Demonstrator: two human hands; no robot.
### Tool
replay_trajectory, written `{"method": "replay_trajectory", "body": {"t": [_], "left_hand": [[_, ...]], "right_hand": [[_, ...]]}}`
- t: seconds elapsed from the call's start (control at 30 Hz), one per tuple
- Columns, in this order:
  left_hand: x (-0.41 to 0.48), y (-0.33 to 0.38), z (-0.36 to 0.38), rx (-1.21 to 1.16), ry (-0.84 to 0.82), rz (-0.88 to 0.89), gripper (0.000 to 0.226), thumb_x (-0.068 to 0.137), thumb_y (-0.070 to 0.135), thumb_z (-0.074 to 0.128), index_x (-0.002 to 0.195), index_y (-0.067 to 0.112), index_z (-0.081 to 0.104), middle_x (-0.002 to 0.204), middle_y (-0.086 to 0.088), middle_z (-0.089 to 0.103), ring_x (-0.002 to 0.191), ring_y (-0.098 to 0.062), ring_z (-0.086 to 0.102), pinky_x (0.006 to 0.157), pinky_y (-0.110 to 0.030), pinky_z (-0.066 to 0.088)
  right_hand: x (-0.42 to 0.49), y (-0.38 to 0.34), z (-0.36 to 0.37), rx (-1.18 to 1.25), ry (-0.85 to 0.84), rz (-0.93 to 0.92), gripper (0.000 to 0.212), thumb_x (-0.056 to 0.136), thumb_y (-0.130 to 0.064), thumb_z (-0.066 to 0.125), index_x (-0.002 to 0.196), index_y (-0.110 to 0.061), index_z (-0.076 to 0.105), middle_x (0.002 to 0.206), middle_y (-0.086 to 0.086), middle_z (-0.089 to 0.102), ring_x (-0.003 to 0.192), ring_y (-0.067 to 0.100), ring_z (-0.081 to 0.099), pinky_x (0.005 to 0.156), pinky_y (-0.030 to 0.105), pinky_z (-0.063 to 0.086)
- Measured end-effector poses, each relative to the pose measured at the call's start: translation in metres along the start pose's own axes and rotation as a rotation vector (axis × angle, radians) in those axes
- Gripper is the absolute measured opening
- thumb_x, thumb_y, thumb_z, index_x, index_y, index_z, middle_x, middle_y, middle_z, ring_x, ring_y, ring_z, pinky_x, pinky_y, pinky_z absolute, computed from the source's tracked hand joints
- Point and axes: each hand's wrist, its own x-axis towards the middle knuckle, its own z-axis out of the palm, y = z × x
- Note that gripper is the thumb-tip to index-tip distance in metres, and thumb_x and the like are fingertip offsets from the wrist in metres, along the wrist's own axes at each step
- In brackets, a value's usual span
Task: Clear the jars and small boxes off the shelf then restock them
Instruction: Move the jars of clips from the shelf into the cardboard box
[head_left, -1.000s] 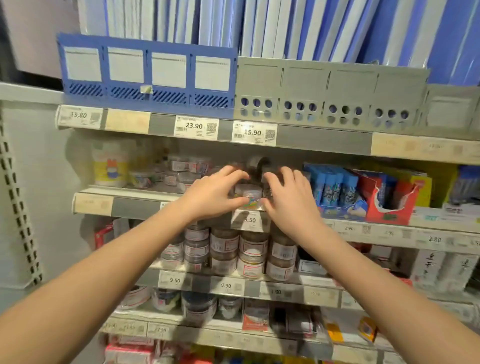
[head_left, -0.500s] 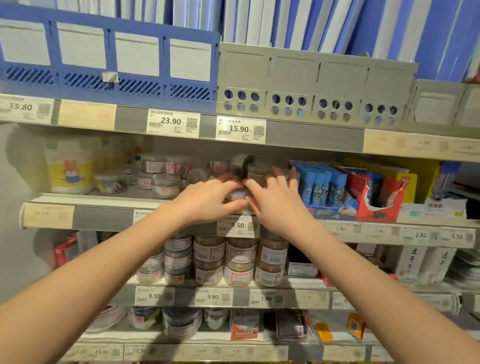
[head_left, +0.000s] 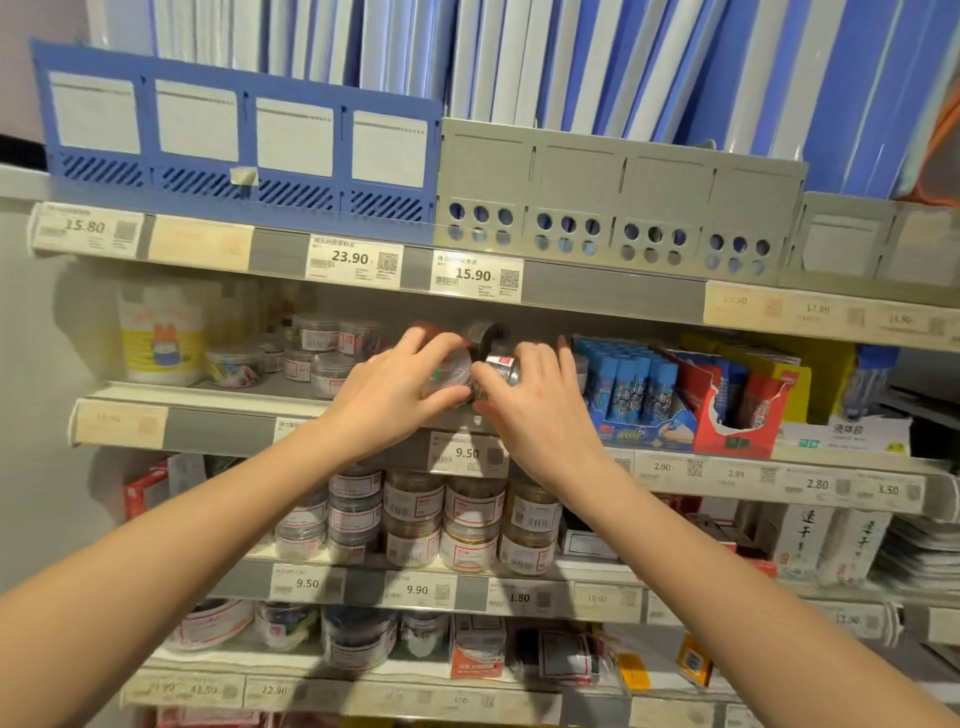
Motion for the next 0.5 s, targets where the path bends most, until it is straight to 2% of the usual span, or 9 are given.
{"method": "replay_trajectory", "body": {"t": [0.07,0.13,0.23,0.33,0.43,0.5], "left_hand": [[-0.007,-0.001,-0.006,0.015,0.044,0.042,0.052,0.092,0.051,0.050,0.138,0.029,0.037,0.131,0.001,0.038,0.093,-0.024,0.060,0.067,-0.034,0.043],[-0.017,-0.001,-0.013,0.018,0.060,0.044,0.052,0.093,0.049,0.051,0.138,0.027,0.038,0.135,0.002,0.036,0.090,-0.023,0.060,0.068,-0.035,0.046],[-0.034,0.001,-0.021,-0.007,0.068,0.005,0.052,0.092,0.048,0.050,0.138,0.026,0.039,0.136,0.002,0.037,0.089,-0.026,0.062,0.069,-0.039,0.050],[-0.063,0.005,-0.030,-0.036,0.067,-0.075,0.055,0.090,0.051,0.046,0.138,0.026,0.038,0.134,0.000,0.037,0.080,-0.027,0.061,0.069,-0.041,0.051],[-0.108,0.009,-0.043,0.032,0.031,-0.134,0.056,0.091,0.050,0.047,0.140,0.026,0.036,0.135,-0.001,0.036,0.067,-0.017,0.052,0.067,-0.039,0.050],[-0.143,0.009,-0.056,0.086,-0.020,-0.178,0.055,0.092,0.047,0.051,0.141,0.026,0.036,0.137,0.000,0.036,0.069,-0.011,0.047,0.067,-0.037,0.050]], "right_hand": [[-0.002,-0.003,-0.006,0.069,-0.005,-0.016,0.036,0.083,-0.021,0.070,0.115,-0.016,0.054,0.098,0.016,0.049,0.084,0.036,0.051,0.078,0.045,0.046],[-0.008,-0.008,-0.014,0.163,-0.048,-0.038,0.032,0.091,-0.025,0.060,0.121,-0.017,0.050,0.106,0.016,0.044,0.089,0.034,0.049,0.071,0.042,0.048],[-0.017,-0.014,-0.023,0.292,-0.111,-0.058,0.030,0.097,-0.031,0.051,0.123,-0.018,0.045,0.115,0.013,0.037,0.103,0.029,0.042,0.078,0.040,0.048],[-0.027,-0.025,-0.026,0.366,-0.148,-0.085,0.033,0.096,-0.034,0.053,0.123,-0.017,0.045,0.116,0.013,0.036,0.105,0.031,0.044,0.083,0.041,0.047],[-0.041,-0.047,-0.025,0.401,-0.188,-0.132,0.035,0.095,-0.036,0.054,0.122,-0.015,0.048,0.118,0.014,0.041,0.106,0.032,0.045,0.084,0.039,0.044],[-0.052,-0.069,-0.023,0.426,-0.180,-0.183,0.038,0.095,-0.037,0.054,0.124,-0.014,0.049,0.119,0.016,0.046,0.106,0.033,0.046,0.086,0.038,0.040]]}}
